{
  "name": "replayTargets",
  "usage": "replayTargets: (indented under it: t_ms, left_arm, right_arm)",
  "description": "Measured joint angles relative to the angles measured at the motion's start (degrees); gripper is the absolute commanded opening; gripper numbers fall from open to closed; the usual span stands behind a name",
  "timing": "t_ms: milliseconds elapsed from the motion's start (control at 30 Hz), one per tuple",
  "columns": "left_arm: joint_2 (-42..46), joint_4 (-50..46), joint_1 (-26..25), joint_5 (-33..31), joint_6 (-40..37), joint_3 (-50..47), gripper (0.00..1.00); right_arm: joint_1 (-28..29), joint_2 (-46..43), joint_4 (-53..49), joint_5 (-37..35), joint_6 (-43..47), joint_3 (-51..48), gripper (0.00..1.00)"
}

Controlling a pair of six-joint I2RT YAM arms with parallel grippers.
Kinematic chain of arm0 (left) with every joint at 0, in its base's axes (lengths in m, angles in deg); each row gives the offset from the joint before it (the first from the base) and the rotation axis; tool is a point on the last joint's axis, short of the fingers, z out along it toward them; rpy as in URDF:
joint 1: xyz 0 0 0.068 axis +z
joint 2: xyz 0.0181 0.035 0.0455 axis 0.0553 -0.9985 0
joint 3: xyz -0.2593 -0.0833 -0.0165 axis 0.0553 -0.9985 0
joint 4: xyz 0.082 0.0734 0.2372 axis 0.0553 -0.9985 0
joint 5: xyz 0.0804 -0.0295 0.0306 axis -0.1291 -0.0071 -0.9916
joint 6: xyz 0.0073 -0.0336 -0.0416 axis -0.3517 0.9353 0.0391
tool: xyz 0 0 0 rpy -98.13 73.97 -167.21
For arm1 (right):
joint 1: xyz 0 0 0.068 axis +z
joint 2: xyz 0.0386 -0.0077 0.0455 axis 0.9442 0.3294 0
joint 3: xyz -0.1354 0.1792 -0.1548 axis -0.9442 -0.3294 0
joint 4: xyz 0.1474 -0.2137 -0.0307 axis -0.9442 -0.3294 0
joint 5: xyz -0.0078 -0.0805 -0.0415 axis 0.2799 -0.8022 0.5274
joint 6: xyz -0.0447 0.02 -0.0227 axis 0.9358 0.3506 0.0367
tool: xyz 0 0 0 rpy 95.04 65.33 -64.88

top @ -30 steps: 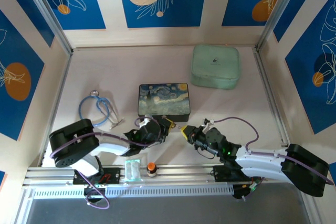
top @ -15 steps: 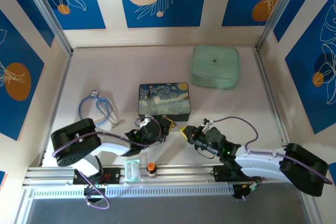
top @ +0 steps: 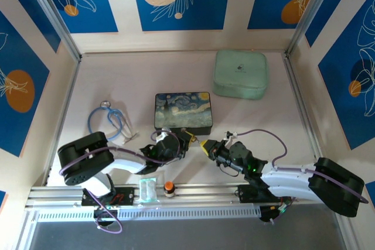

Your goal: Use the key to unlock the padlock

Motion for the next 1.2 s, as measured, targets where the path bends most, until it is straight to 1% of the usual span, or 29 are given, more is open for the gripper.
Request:
replayTargets:
  t_ms: [433,633,833,1200]
  left_arm:
    - [-2.1,3.7,0.0,0.0,0.0,0.0,0.0]
    - [-2.1,3.7,0.0,0.0,0.0,0.0,0.0]
    - [-2.1,4.8,0.0,-0.2,0.0,0.0,0.0]
    - [-2.2,5.7,0.0,-0.2,0.0,0.0,0.0]
  right_arm:
    - [0.3,-3.0,-1.7,0.0,-0.6,0.0,0.0]
    - [-1.1,-4.4,-3.7,0.9,-1.0,-0.2,0.0]
    - [-3.0,-8.0,-5.4,3.0,-0.9,-0.2,0.0]
    - [-6.0,-8.2,-7.6,8.3,-0.9,-0.2,0.0]
